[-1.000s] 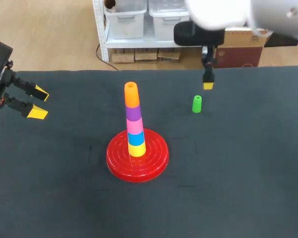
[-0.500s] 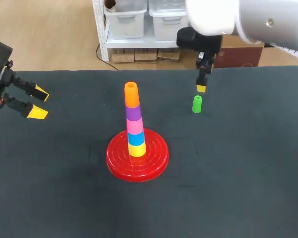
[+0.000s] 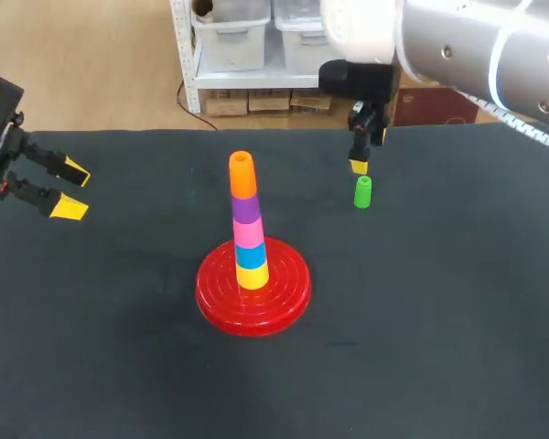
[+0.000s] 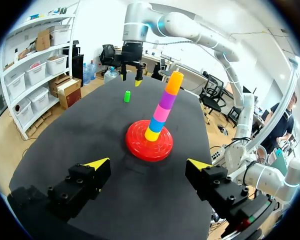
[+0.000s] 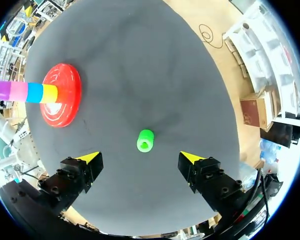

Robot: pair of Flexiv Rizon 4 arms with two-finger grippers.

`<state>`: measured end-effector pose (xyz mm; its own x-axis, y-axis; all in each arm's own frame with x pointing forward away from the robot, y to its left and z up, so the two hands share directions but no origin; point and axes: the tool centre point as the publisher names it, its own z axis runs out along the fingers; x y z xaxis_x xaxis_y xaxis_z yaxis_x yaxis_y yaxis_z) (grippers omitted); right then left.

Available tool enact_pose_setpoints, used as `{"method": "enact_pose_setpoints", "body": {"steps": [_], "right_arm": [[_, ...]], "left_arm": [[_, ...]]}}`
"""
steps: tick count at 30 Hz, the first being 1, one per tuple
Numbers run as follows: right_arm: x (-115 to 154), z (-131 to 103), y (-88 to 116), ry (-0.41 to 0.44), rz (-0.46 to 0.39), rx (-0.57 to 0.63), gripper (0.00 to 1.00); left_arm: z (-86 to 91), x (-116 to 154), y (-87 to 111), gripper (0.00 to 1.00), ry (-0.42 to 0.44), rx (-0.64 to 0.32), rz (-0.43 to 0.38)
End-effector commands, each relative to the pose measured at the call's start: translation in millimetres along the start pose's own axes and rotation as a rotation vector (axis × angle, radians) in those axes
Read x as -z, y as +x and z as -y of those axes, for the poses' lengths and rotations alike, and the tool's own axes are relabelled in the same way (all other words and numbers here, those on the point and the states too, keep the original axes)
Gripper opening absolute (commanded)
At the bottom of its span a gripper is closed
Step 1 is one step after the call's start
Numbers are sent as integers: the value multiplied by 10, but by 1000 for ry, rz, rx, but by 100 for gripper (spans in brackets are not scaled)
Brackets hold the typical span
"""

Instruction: Pick up and stack the cylinders on the red base in this order: pink,purple,orange,green

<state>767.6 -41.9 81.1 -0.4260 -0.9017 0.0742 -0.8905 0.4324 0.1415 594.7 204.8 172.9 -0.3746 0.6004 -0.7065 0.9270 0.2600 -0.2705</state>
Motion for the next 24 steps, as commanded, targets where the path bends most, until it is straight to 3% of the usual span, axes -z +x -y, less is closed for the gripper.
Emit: {"method": "enact_pose_setpoints", "body": {"steps": [1,13,24], "right_arm": [[64,37,11,-34,1,-1,100],[64,37,11,-34,1,-1,100],[-250,85,13,9,7,-75,100]], "left_arm": [[-18,-1,2,100,4,0,-2],[-18,-1,2,100,4,0,-2],[-18,-1,2,100,4,0,-2]]}}
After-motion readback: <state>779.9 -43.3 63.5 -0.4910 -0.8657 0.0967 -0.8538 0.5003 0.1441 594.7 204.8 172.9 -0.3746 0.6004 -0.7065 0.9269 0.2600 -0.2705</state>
